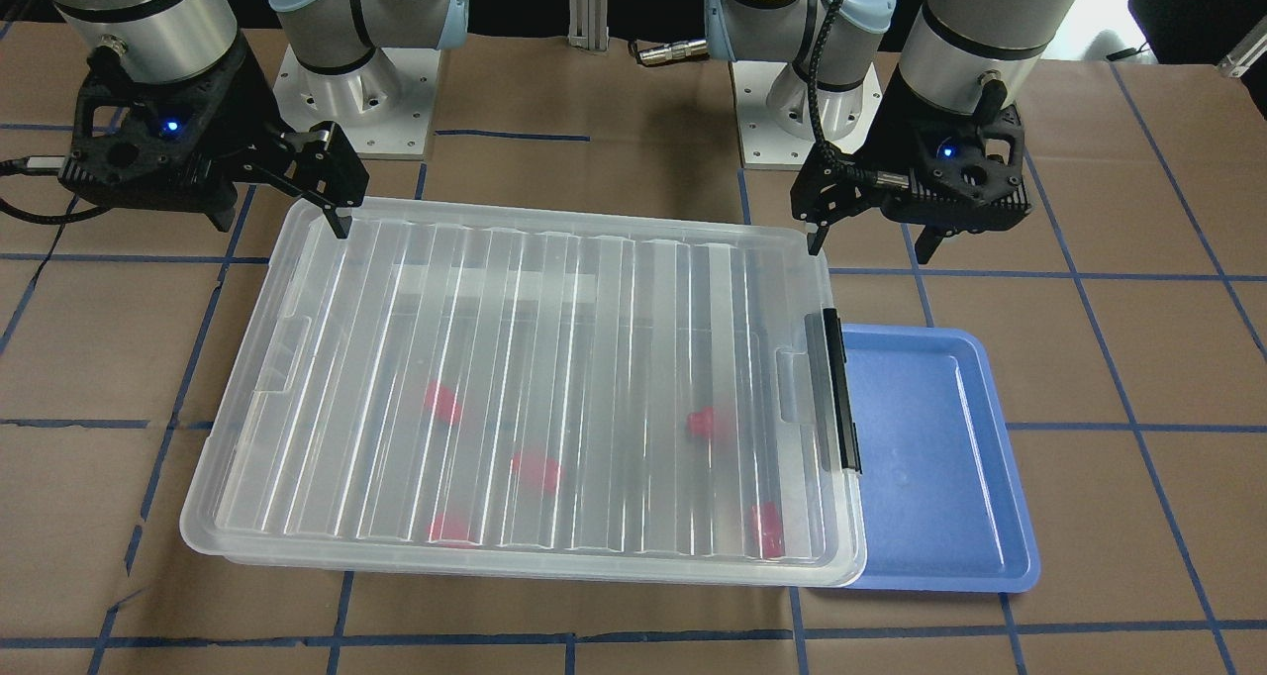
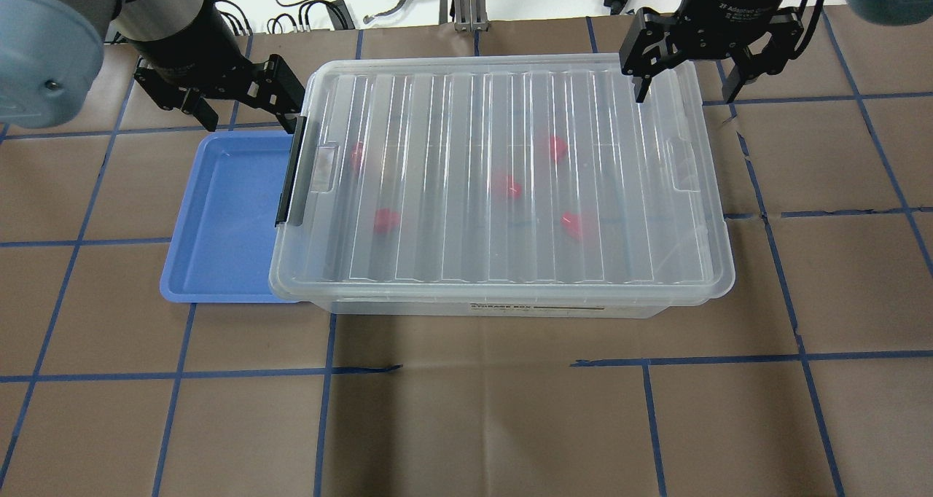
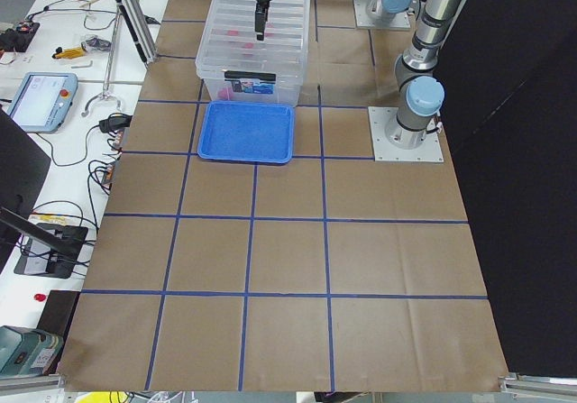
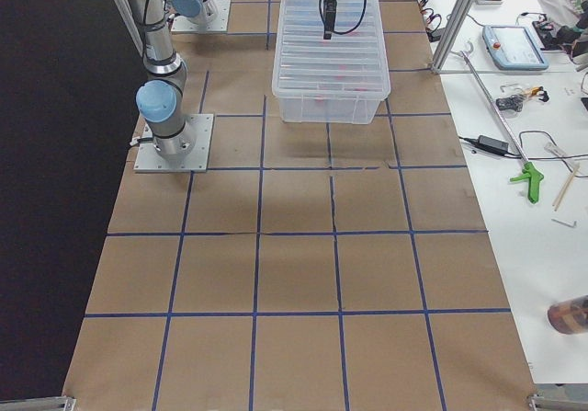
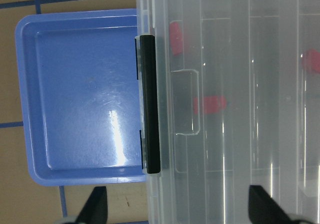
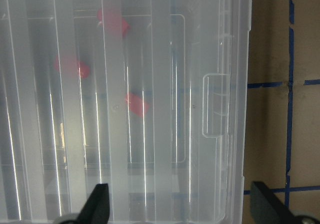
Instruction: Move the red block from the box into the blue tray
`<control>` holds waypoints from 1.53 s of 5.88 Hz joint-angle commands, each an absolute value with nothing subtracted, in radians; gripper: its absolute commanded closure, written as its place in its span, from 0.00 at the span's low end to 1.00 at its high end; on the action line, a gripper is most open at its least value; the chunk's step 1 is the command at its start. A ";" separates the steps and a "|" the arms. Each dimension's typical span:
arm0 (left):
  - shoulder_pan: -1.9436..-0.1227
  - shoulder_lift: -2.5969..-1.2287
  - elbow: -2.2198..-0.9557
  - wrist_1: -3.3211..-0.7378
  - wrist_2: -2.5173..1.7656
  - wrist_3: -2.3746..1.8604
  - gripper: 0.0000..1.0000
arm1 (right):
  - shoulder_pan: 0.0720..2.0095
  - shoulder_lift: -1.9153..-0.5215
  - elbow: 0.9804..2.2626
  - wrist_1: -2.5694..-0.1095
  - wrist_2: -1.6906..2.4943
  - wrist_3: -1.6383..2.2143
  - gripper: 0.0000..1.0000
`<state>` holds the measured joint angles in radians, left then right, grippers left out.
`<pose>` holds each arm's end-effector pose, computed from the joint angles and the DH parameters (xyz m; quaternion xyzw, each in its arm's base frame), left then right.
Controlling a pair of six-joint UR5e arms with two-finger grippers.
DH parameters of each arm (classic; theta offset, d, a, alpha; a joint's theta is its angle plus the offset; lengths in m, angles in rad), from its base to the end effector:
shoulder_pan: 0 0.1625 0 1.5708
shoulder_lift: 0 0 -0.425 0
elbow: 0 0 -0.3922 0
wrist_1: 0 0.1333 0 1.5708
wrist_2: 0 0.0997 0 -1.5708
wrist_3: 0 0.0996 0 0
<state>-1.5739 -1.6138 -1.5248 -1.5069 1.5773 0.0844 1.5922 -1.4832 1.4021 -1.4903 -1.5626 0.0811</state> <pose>-0.1343 -0.5162 0.4956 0.0436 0.9985 -0.0333 0.0046 0.1454 -0.5249 0.5181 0.0298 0.9995 -0.0001 0.0041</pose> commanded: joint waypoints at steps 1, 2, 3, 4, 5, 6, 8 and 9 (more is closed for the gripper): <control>-1.574 -1.614 -1.525 -1.508 1.577 0.084 0.02 | 1.592 -1.483 1.402 -1.494 -1.563 0.081 0.00; -1.574 -1.615 -1.525 -1.506 1.577 0.084 0.02 | 1.592 -1.483 1.404 -1.493 -1.563 0.083 0.00; -1.574 -1.615 -1.525 -1.508 1.577 0.084 0.02 | 1.592 -1.485 1.402 -1.494 -1.563 0.083 0.00; -1.574 -1.614 -1.525 -1.508 1.577 0.086 0.02 | 1.592 -1.483 1.404 -1.496 -1.565 0.084 0.00; -1.574 -1.614 -1.525 -1.508 1.578 0.086 0.02 | 1.579 -1.480 1.404 -1.500 -1.565 0.081 0.00; -1.574 -1.614 -1.525 -1.508 1.578 0.086 0.02 | 1.524 -1.477 1.404 -1.505 -1.562 0.062 0.00; -1.574 -1.614 -1.525 -1.508 1.578 0.087 0.02 | 1.392 -1.471 1.481 -1.523 -1.557 -0.040 0.00; -1.574 -1.614 -1.525 -1.508 1.578 0.087 0.02 | 1.382 -1.473 1.570 -1.646 -1.559 -0.046 0.00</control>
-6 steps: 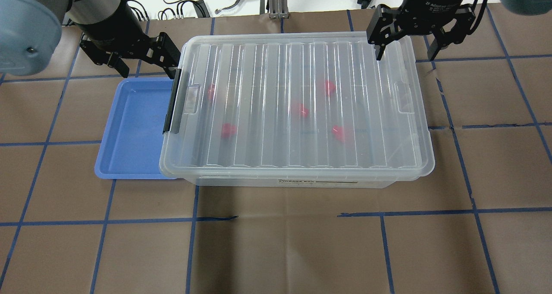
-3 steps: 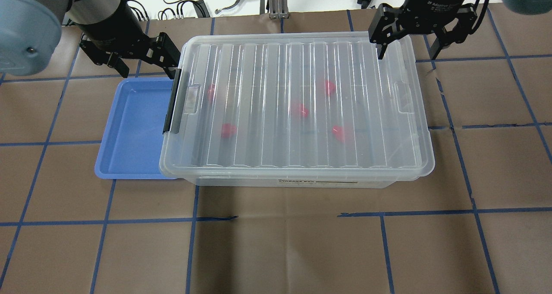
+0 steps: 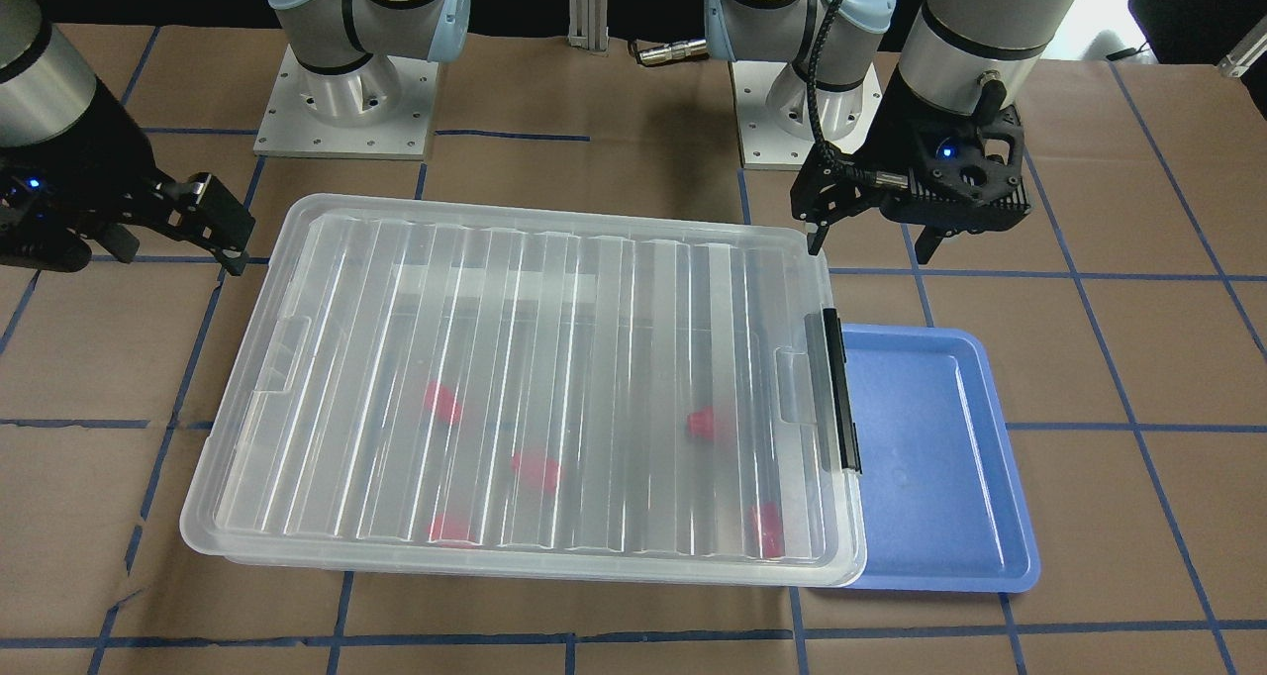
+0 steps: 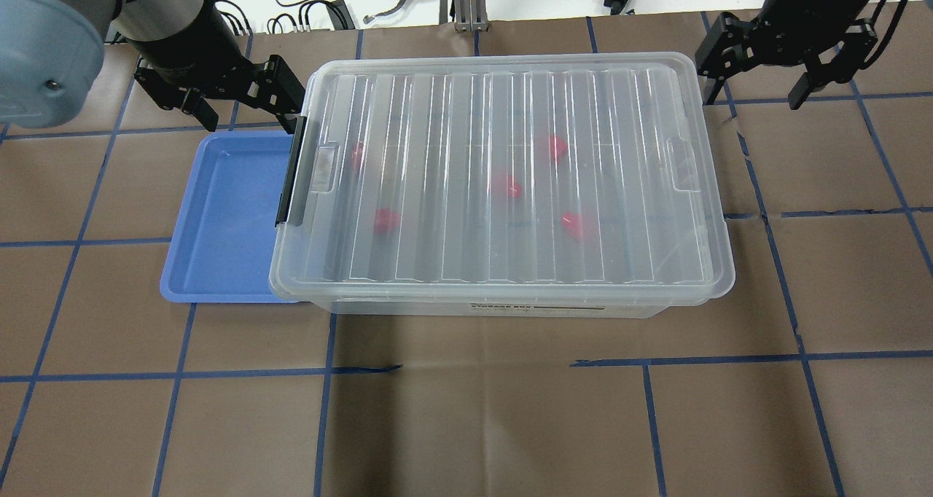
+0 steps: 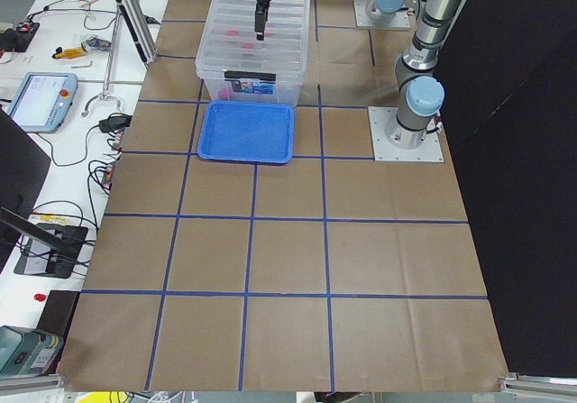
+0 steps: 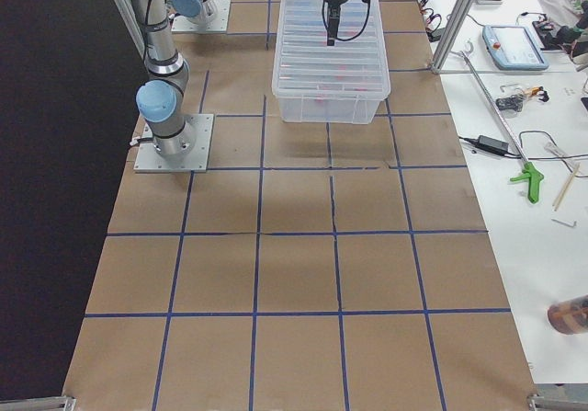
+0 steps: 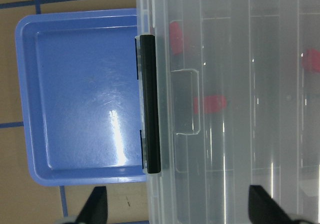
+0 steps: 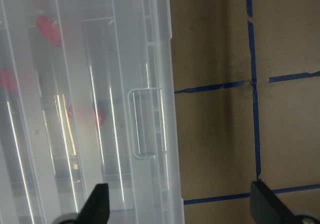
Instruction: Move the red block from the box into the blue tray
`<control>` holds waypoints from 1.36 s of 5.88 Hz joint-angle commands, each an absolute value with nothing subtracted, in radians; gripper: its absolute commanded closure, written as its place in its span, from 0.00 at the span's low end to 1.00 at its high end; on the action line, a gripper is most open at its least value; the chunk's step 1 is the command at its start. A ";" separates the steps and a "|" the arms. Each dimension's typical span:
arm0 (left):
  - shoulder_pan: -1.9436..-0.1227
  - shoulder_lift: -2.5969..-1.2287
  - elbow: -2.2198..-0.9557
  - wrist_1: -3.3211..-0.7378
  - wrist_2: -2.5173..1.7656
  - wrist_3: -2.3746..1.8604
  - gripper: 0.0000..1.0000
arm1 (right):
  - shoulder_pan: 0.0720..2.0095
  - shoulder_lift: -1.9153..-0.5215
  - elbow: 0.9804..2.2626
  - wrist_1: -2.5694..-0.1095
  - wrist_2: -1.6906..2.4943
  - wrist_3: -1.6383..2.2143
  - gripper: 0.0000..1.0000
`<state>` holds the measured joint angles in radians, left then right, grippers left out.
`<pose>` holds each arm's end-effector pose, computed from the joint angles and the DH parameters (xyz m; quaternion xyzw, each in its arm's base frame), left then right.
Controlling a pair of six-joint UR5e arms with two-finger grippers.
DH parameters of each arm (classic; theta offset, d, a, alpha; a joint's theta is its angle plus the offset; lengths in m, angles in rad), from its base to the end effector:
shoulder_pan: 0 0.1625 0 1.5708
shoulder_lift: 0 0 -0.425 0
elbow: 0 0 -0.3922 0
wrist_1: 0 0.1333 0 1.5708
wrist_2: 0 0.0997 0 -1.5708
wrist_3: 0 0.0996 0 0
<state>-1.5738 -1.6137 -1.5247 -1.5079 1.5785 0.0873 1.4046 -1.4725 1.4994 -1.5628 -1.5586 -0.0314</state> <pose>-0.1341 -0.5161 0.4956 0.0450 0.9984 -0.0328 0.0052 0.0450 -0.5449 0.4719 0.0674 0.9976 0.0168 0.0078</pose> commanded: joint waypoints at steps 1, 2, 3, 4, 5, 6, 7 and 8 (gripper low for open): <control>-1.574 -1.614 -1.525 -1.508 1.578 0.090 0.02 | 1.382 -1.471 1.654 -1.770 -1.560 -0.046 0.00; -1.574 -1.614 -1.525 -1.508 1.578 0.091 0.02 | 1.381 -1.471 1.717 -1.834 -1.560 -0.070 0.00; -1.574 -1.614 -1.525 -1.508 1.578 0.091 0.02 | 1.378 -1.471 1.754 -1.856 -1.562 -0.095 0.00; -1.574 -1.614 -1.525 -1.508 1.578 0.091 0.02 | 1.378 -1.470 1.785 -1.879 -1.562 -0.097 0.00; -1.574 -1.614 -1.525 -1.508 1.578 0.091 0.02 | 1.378 -1.471 1.805 -1.891 -1.597 -0.101 0.00; -1.574 -1.614 -1.525 -1.508 1.577 0.091 0.02 | 1.378 -1.471 1.821 -1.894 -1.612 -0.104 0.00; -1.574 -1.614 -1.525 -1.508 1.578 0.091 0.02 | 1.378 -1.471 1.833 -1.896 -1.614 -0.147 0.00; -1.574 -1.614 -1.525 -1.508 1.578 0.091 0.02 | 1.378 -1.471 1.833 -1.898 -1.612 -0.191 0.00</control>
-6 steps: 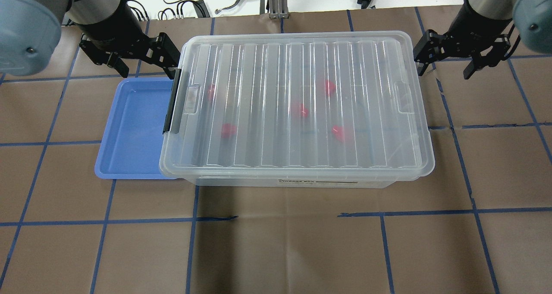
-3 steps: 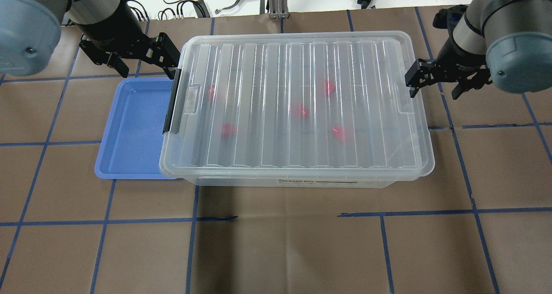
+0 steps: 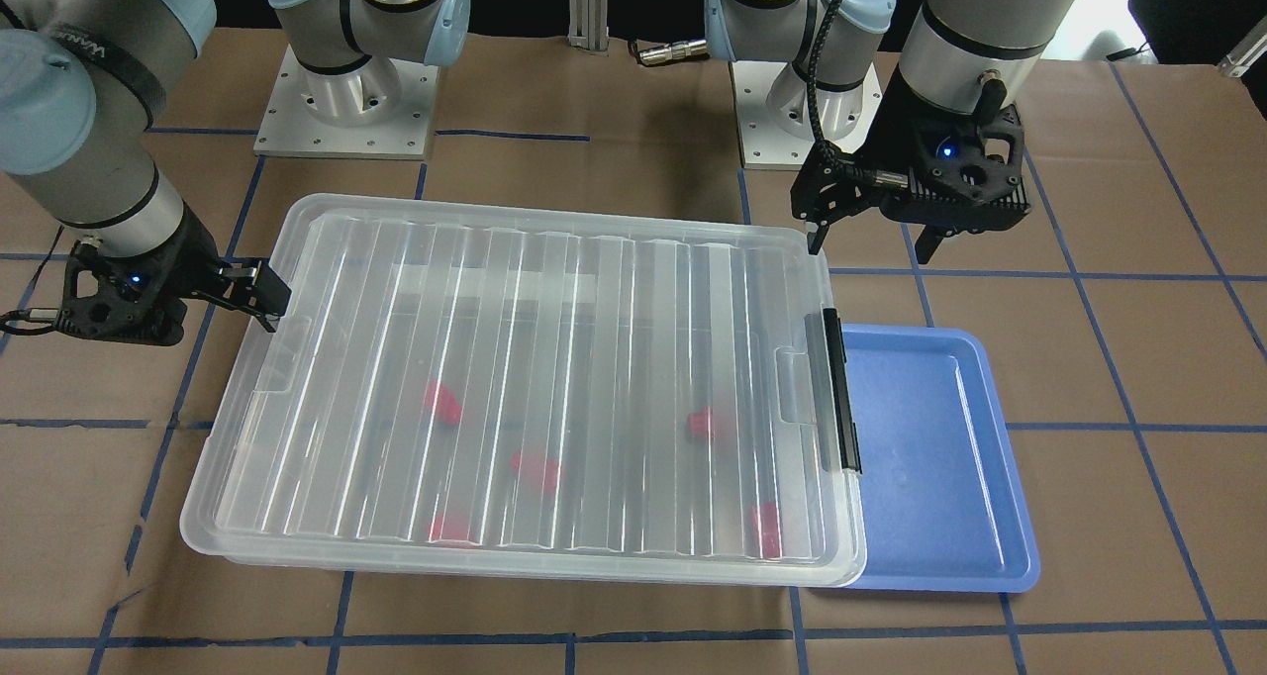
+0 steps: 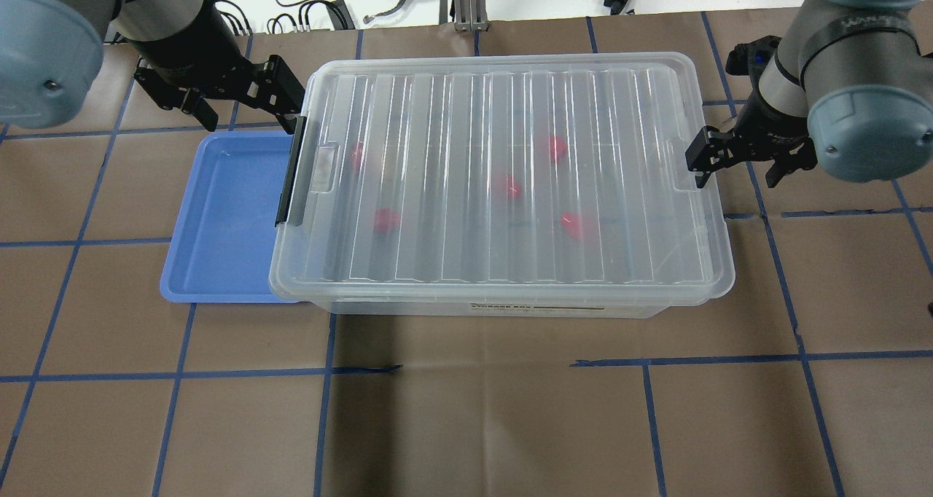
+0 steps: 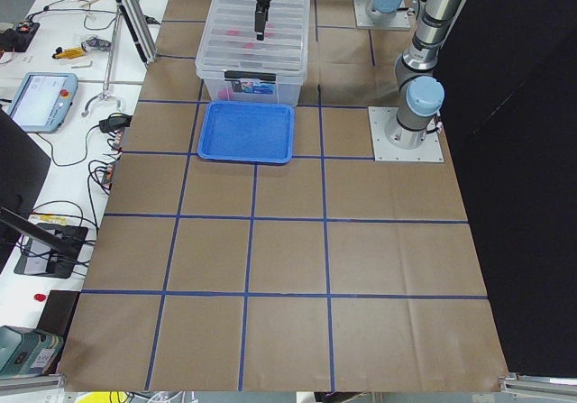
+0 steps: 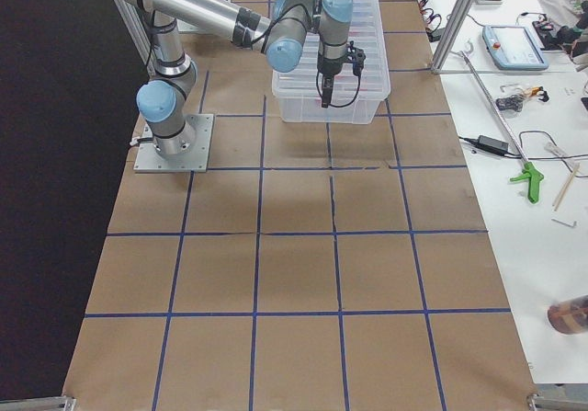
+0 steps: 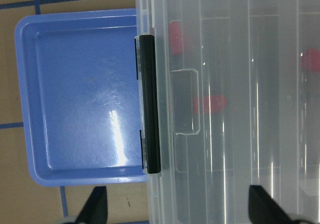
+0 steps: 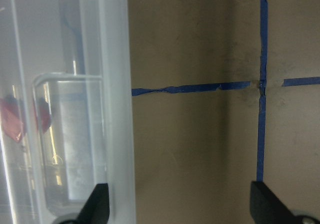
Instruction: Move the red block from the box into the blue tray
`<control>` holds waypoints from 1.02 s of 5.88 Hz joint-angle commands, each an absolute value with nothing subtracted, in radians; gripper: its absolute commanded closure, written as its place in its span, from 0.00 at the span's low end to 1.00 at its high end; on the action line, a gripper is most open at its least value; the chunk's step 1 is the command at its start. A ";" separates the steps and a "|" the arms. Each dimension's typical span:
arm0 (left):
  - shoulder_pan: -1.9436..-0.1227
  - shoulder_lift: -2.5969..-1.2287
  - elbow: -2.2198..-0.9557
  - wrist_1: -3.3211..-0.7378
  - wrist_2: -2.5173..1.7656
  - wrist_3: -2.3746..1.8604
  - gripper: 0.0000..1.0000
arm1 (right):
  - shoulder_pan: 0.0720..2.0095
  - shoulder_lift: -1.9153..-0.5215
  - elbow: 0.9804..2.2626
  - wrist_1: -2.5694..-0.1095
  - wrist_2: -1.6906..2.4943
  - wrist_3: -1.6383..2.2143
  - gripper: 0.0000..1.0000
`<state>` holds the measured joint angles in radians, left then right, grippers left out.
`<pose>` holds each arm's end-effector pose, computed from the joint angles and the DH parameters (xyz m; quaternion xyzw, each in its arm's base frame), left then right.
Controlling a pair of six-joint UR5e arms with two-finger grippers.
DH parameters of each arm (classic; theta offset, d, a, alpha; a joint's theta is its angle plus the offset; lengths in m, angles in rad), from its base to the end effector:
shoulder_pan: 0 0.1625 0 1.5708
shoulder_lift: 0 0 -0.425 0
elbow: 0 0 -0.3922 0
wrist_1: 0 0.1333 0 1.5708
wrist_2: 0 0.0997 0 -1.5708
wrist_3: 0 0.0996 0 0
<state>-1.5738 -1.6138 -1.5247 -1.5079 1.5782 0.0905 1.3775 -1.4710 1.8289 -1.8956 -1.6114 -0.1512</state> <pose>-0.1341 -0.5161 0.4955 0.0466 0.9984 -0.0328 0.0051 0.0296 -0.5214 0.3452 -0.0207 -0.9994 -0.0198 0.0172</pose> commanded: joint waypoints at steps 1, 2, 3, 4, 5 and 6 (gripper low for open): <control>-1.574 -1.614 -1.525 -1.508 1.577 0.091 0.02 | 1.373 -1.471 1.832 -1.898 -1.614 -0.254 0.00; -1.574 -1.614 -1.525 -1.508 1.577 0.091 0.02 | 1.352 -1.471 1.827 -1.899 -1.612 -0.291 0.00; -1.574 -1.614 -1.525 -1.508 1.578 0.091 0.02 | 1.323 -1.471 1.827 -1.910 -1.612 -0.319 0.00; -1.574 -1.614 -1.525 -1.508 1.578 0.091 0.02 | 1.304 -1.470 1.830 -1.948 -1.614 -0.348 0.00; -1.574 -1.614 -1.525 -1.508 1.578 0.091 0.02 | 1.281 -1.470 1.829 -1.948 -1.614 -0.363 0.00; -1.574 -1.614 -1.526 -1.508 1.578 0.091 0.02 | 1.238 -1.470 1.829 -1.950 -1.612 -0.395 0.00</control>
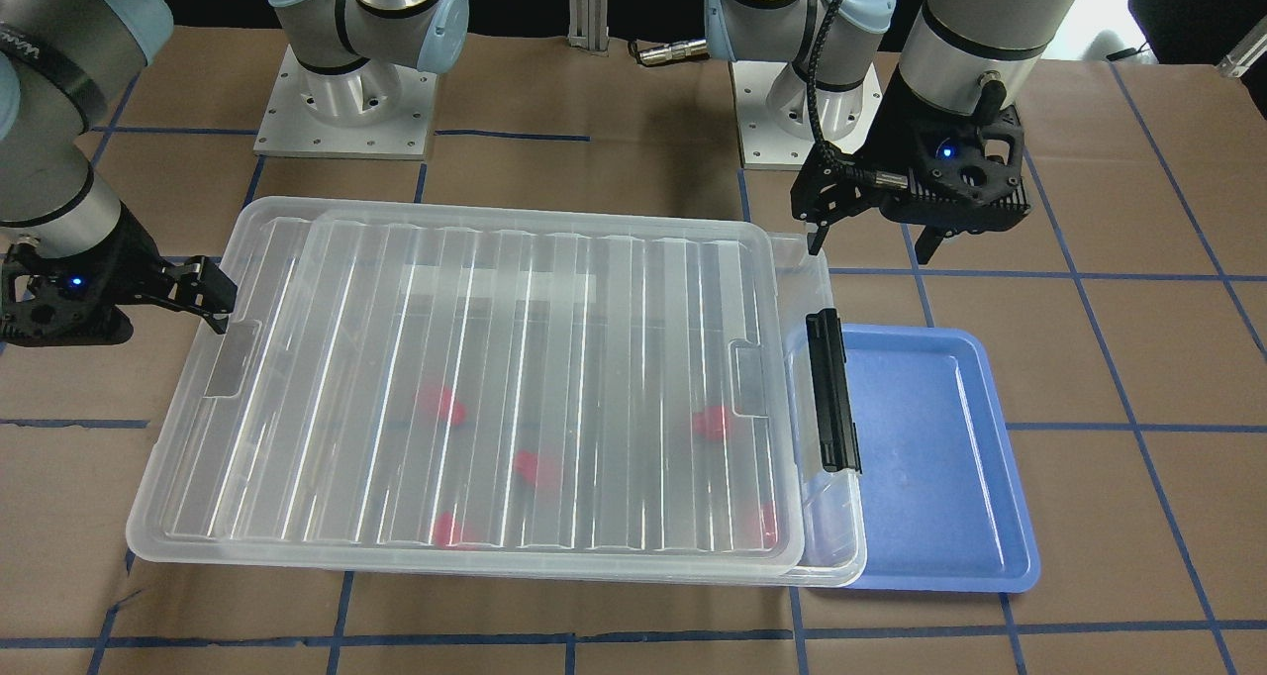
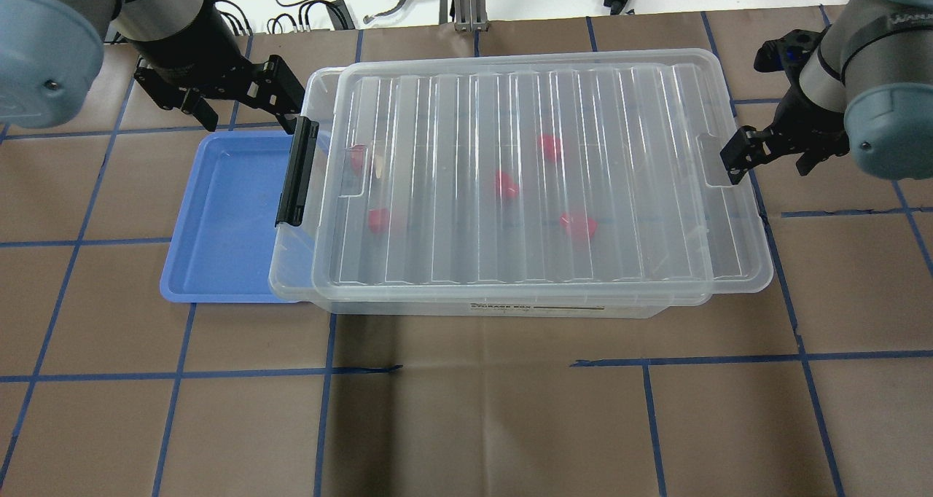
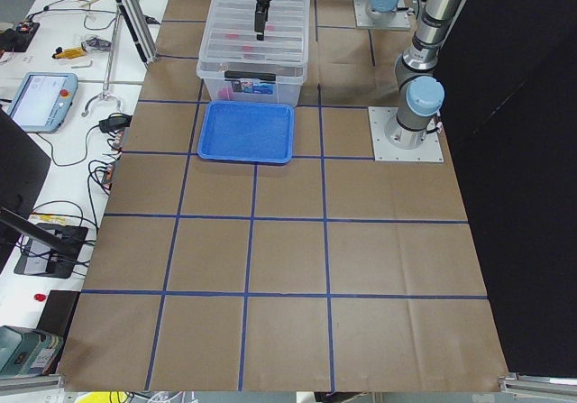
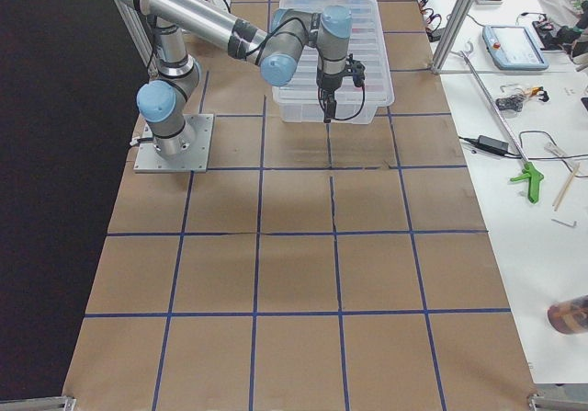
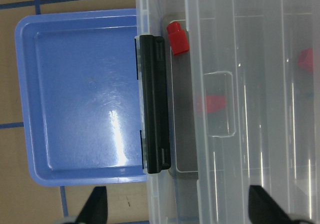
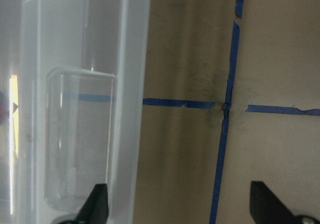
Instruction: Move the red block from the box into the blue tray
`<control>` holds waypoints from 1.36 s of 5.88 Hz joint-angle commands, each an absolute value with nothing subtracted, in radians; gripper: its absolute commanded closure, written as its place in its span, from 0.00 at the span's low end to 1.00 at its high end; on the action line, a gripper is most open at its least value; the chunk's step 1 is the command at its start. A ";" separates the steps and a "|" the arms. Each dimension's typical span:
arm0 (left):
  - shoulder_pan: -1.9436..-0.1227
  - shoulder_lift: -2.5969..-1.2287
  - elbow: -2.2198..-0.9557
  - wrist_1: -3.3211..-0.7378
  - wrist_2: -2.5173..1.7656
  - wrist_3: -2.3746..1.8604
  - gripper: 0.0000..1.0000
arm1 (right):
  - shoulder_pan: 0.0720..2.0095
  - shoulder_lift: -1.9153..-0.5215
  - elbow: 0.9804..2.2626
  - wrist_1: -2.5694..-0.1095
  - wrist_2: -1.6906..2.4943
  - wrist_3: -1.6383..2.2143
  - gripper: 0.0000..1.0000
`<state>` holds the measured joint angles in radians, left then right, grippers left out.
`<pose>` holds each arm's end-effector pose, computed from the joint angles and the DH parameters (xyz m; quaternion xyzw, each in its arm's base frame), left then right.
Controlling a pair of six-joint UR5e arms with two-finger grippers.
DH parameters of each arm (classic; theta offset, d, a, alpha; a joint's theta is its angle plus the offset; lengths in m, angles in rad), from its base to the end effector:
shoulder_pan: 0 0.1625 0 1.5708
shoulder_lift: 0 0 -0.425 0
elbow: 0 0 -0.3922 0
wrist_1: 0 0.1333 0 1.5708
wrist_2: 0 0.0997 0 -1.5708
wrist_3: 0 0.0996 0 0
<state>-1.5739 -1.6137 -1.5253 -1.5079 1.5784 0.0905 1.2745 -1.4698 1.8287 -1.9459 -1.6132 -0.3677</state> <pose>-0.1341 -0.5160 0.4953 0.0466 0.9984 -0.0325 0.0052 -0.0259 -0.5268 0.3497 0.0355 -0.9991 0.0007 0.0227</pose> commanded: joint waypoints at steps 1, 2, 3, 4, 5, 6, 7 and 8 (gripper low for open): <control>-1.574 -1.614 -1.528 -1.509 1.577 0.092 0.02 | 1.208 -1.470 1.827 -1.951 -1.614 -0.423 0.00; -1.572 -1.618 -1.534 -1.506 1.572 0.121 0.02 | 1.178 -1.470 1.827 -1.951 -1.612 -0.434 0.00; -1.572 -1.624 -1.537 -1.503 1.572 0.223 0.02 | 1.155 -1.470 1.827 -1.951 -1.612 -0.472 0.00; -1.572 -1.634 -1.543 -1.499 1.572 0.330 0.02 | 1.134 -1.470 1.827 -1.951 -1.612 -0.472 0.00; -1.572 -1.641 -1.551 -1.497 1.574 0.471 0.02 | 1.117 -1.470 1.825 -1.953 -1.614 -0.474 0.00; -1.568 -1.641 -1.548 -1.497 1.574 0.592 0.02 | 1.079 -1.470 1.825 -1.953 -1.612 -0.503 0.00; -1.568 -1.641 -1.554 -1.497 1.575 0.718 0.02 | 1.060 -1.470 1.825 -1.976 -1.612 -0.518 0.00; -1.566 -1.647 -1.558 -1.499 1.575 0.864 0.02 | 1.046 -1.468 1.825 -1.986 -1.614 -0.532 0.00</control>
